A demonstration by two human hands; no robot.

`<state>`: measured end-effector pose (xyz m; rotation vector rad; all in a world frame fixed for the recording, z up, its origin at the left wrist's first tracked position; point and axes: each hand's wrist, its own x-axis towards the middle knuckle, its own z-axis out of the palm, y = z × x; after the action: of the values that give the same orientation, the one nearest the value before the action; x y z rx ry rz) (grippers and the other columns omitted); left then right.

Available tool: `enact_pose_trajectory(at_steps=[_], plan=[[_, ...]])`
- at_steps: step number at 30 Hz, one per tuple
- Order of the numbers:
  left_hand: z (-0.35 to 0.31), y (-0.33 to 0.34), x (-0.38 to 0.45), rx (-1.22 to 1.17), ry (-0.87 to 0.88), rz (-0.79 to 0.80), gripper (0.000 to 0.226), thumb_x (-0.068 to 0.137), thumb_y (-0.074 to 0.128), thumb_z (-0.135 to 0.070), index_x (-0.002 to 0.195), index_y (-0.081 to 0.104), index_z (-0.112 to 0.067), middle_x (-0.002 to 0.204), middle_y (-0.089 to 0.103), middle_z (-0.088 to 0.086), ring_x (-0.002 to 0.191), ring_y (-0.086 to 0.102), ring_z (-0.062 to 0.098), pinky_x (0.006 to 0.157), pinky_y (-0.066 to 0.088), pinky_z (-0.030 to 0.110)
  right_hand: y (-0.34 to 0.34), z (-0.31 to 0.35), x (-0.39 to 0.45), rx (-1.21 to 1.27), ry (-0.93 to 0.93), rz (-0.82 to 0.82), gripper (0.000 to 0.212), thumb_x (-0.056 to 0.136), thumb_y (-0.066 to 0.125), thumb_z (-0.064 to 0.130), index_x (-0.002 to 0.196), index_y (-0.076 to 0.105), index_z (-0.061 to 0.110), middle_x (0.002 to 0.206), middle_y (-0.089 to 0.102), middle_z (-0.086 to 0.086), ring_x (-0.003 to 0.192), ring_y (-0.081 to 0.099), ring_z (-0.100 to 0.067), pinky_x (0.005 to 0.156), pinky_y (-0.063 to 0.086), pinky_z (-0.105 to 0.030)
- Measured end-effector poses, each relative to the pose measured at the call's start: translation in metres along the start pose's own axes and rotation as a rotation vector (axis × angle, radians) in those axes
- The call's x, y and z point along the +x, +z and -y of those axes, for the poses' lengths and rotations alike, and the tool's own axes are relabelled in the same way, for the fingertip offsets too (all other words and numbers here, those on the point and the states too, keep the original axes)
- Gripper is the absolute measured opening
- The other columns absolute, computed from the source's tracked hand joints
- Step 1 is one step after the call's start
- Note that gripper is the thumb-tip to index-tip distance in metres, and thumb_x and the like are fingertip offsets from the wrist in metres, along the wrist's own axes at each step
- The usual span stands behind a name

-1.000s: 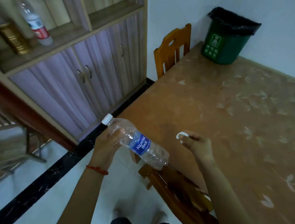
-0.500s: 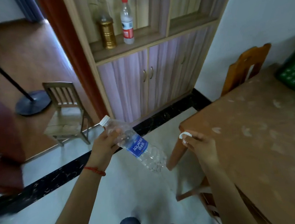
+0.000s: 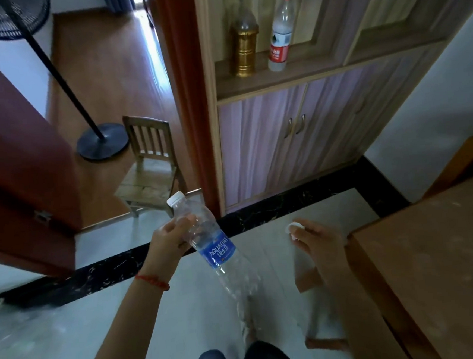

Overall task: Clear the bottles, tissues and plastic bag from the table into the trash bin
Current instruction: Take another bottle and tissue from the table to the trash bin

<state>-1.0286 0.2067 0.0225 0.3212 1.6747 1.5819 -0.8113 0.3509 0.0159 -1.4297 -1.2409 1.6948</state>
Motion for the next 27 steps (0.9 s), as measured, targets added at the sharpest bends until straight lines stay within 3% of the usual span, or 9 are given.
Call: enact_pose_trajectory(at_steps=[2,6,9,14,18,20,23,24,27], plan=[[-0.005,0.007,0.019,-0.023,-0.014,-0.006,0.008,0.088,0.055,-0.010,0.089,0.063,-0.007,0.070,0.071,-0.002,0.064,0.066,0.007,0.054,0.051,0.017,0.006,0.005,0.021,-0.004,-0.005,0.009,0.017,0.077,0.069,0.000,0.094,0.070,-0.001,0.074,0.069,-0.006,0.065,0.065,-0.009,0.059,0.053,-0.013],[-0.020,0.029,0.061,-0.104,-0.066,-0.028,0.011,0.086,0.058,-0.015,0.092,0.065,-0.008,0.095,0.067,0.014,0.084,0.064,0.024,0.079,0.052,0.035,0.017,0.023,0.066,0.024,0.008,0.033,0.012,0.077,0.069,-0.001,0.087,0.071,0.005,0.073,0.069,-0.007,0.067,0.065,-0.014,0.058,0.053,-0.013],[-0.033,0.045,0.091,-0.069,-0.068,-0.008,0.018,0.085,0.059,-0.013,0.100,0.063,-0.006,0.107,0.064,0.020,0.091,0.063,0.029,0.086,0.048,0.041,0.021,0.038,0.098,0.016,0.015,0.053,0.012,0.078,0.068,-0.001,0.079,0.071,0.011,0.069,0.069,-0.004,0.064,0.066,-0.009,0.056,0.051,-0.011],[-0.054,0.081,0.136,-0.019,-0.017,0.116,0.036,0.078,0.068,-0.033,0.106,0.063,-0.010,0.106,0.066,0.014,0.090,0.063,0.024,0.075,0.050,0.033,0.017,0.066,0.139,-0.017,-0.050,0.048,0.023,0.080,0.065,-0.002,0.068,0.071,0.017,0.059,0.067,0.003,0.057,0.063,-0.003,0.057,0.052,-0.011],[-0.066,0.125,0.175,0.011,-0.052,0.189,0.010,0.085,0.059,-0.023,0.088,0.068,-0.020,0.078,0.072,-0.007,0.077,0.066,0.013,0.069,0.048,0.025,0.004,0.080,0.163,-0.013,-0.085,-0.050,0.025,0.080,0.065,-0.001,0.067,0.072,0.019,0.056,0.067,0.006,0.056,0.062,-0.005,0.060,0.053,-0.014],[-0.072,0.148,0.195,0.015,-0.079,0.228,0.007,0.080,0.064,-0.018,0.085,0.069,-0.016,0.076,0.072,-0.005,0.078,0.064,0.018,0.069,0.049,0.028,-0.006,0.084,0.172,0.022,-0.081,-0.119,0.028,0.080,0.065,0.000,0.064,0.070,0.023,0.057,0.068,0.007,0.059,0.064,-0.004,0.062,0.054,-0.014],[-0.082,0.182,0.226,0.062,-0.120,0.343,0.037,0.068,0.070,-0.029,0.098,0.068,-0.007,0.094,0.071,0.009,0.090,0.063,0.027,0.081,0.050,0.037,-0.024,0.092,0.182,0.118,-0.058,-0.240,0.011,0.081,0.064,0.000,0.081,0.071,0.008,0.071,0.068,0.001,0.066,0.063,-0.009,0.062,0.054,-0.012],[-0.084,0.195,0.236,0.091,-0.130,0.393,0.038,0.071,0.069,-0.030,0.101,0.067,-0.006,0.098,0.070,0.011,0.092,0.064,0.027,0.083,0.050,0.038,-0.030,0.095,0.186,0.128,-0.055,-0.281,0.010,0.081,0.064,0.000,0.084,0.070,0.007,0.073,0.067,0.000,0.068,0.063,-0.010,0.061,0.053,-0.011],[-0.088,0.236,0.266,0.141,-0.143,0.519,0.013,0.085,0.060,-0.018,0.092,0.067,-0.010,0.085,0.071,0.007,0.079,0.066,0.018,0.073,0.053,0.030,-0.046,0.100,0.196,0.165,-0.039,-0.420,0.008,0.080,0.067,0.003,0.081,0.070,0.011,0.073,0.068,-0.001,0.070,0.063,-0.013,0.062,0.052,-0.013]])
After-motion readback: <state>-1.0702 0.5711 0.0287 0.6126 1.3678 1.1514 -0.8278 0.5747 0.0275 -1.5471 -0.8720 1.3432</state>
